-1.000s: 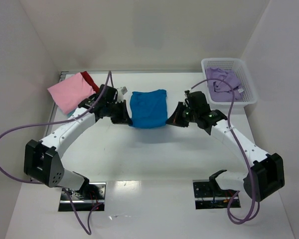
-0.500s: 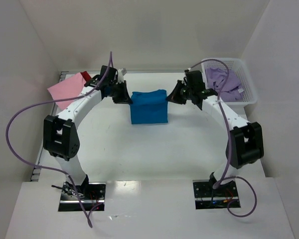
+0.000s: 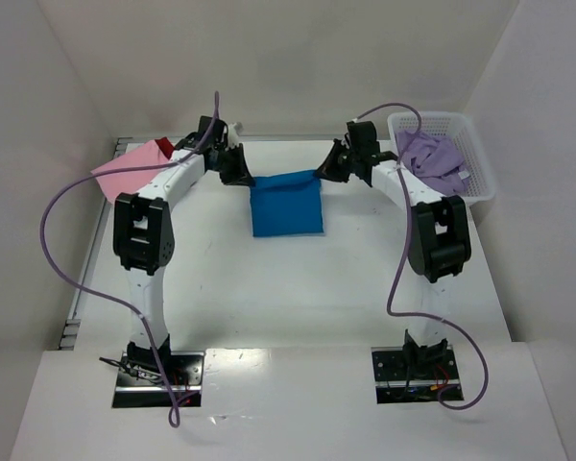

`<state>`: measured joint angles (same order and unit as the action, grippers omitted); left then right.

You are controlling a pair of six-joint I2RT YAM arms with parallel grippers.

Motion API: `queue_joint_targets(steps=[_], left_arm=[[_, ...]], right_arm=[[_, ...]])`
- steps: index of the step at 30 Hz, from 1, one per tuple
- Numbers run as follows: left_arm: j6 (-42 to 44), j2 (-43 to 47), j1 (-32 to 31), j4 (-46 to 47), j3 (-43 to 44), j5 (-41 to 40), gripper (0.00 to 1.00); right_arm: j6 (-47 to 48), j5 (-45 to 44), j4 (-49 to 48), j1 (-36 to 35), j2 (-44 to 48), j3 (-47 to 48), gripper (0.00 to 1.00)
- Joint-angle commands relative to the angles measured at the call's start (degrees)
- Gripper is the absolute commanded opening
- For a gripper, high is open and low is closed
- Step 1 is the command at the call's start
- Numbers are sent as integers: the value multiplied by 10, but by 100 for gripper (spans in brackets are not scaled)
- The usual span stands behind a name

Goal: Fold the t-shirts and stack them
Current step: Fold the long partially folded tshirt into a neat square

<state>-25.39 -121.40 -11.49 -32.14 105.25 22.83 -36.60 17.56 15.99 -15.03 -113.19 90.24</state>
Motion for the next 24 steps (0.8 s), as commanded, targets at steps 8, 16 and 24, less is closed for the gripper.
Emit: queue_joint_targets(steps=[8,16,24], left_arm=[[25,-115,19,3,122,19,4],[20,-161,24,-2,206,19,35],[38,-168,35,-20,288,30,90]], right_arm=[[21,-2,-10,31,-100,90,0],[27,3,-17,36,-139,136,13],[37,-9,-3,41,-150,194,66]])
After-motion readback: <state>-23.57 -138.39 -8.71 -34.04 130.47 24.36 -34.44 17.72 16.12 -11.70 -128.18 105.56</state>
